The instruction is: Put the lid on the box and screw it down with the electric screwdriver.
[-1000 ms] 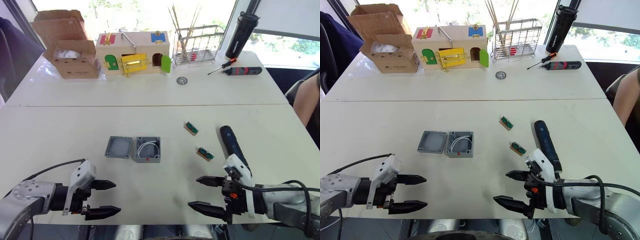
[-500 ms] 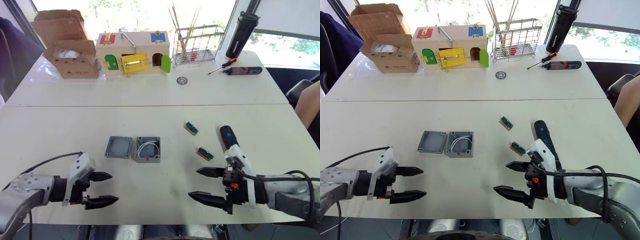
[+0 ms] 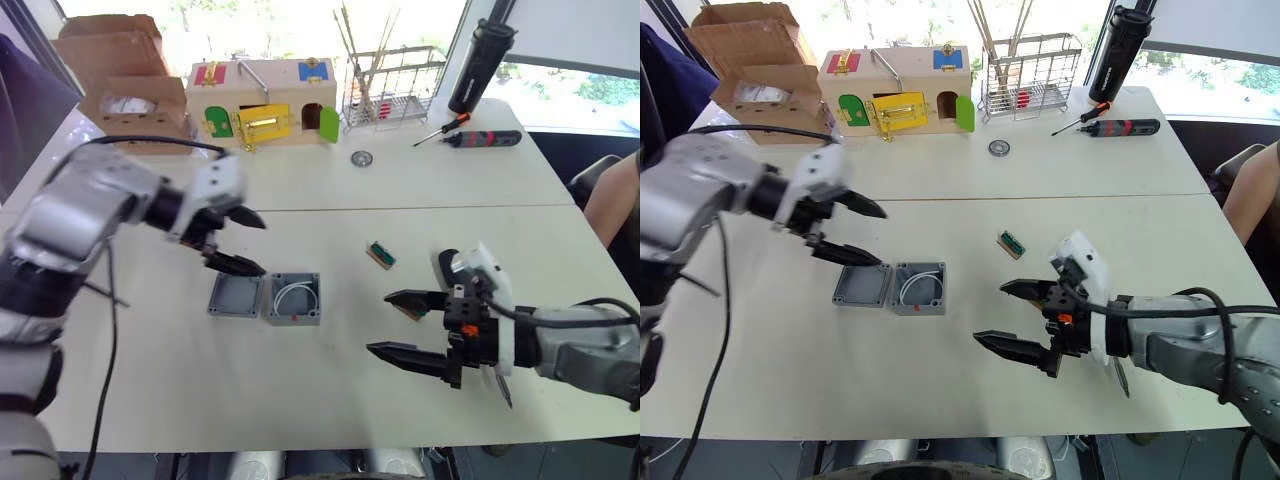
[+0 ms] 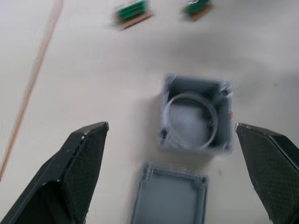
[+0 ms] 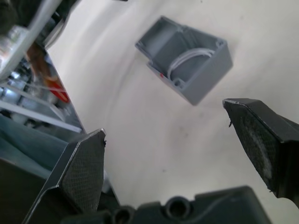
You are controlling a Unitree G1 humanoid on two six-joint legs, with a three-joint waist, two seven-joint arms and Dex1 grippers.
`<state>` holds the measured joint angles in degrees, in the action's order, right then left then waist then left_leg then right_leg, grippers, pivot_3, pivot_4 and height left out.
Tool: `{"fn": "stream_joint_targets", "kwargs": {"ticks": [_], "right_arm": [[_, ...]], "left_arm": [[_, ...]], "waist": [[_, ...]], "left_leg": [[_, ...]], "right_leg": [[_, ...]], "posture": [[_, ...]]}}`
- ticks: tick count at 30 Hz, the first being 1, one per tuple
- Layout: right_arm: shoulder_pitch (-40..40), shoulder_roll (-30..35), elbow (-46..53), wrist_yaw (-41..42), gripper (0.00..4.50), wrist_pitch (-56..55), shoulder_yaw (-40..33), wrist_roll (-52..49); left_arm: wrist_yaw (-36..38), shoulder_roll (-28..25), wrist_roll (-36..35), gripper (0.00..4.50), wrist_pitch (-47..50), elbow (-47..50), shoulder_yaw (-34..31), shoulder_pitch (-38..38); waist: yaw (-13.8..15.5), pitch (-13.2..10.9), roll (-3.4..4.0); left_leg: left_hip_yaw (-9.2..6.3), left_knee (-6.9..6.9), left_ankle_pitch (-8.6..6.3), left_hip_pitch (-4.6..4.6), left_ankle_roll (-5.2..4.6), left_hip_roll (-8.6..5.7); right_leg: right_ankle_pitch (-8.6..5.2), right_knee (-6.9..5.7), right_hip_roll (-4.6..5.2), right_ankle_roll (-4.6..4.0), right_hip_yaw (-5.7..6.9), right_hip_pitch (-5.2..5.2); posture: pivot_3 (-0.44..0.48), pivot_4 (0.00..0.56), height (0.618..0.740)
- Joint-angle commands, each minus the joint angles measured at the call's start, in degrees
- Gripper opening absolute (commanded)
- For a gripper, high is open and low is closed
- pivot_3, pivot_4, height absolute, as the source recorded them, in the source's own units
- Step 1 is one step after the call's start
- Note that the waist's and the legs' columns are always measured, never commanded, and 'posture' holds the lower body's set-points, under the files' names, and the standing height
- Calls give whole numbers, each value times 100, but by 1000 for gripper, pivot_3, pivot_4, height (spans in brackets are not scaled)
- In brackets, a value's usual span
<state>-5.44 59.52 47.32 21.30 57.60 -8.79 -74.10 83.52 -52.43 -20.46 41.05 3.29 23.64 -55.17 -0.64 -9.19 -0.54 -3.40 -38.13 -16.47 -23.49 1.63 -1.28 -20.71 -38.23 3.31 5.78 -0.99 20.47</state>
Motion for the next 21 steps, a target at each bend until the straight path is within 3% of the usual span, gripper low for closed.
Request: {"fn": "stream_joint_targets", "kwargs": {"ticks": [1,5,8,21], "right_arm": [[95,-9,230,-159,4425,-108,159,578],[325,-290,372,-469,4425,-199,206,759],[527,-438,469,-613,4425,-247,199,917],[647,-638,637,-743,4425,-393,200,903]], "left_arm": [[547,114,166,4500,-37,298,405,-215],[772,41,65,4500,169,1019,646,104],[539,77,481,4500,-23,1137,910,416],[102,856,1453,4500,-556,557,1417,699]], "waist": [[-44,0,0],[-77,0,1],[-30,0,3],[22,-1,2]], "left_leg": [[0,1,0,-1,-1,0],[-5,2,-3,0,-6,19],[-9,2,-3,2,-5,20],[-10,-10,-16,3,-29,4]], "right_leg": [[0,0,0,0,-3,1],[-1,-1,-9,0,-17,5],[-1,-8,-11,0,-16,9],[-1,-11,-6,0,-18,1]], "posture": [[0,150,740],[0,150,740],[0,150,740],[0,150,740]]}}
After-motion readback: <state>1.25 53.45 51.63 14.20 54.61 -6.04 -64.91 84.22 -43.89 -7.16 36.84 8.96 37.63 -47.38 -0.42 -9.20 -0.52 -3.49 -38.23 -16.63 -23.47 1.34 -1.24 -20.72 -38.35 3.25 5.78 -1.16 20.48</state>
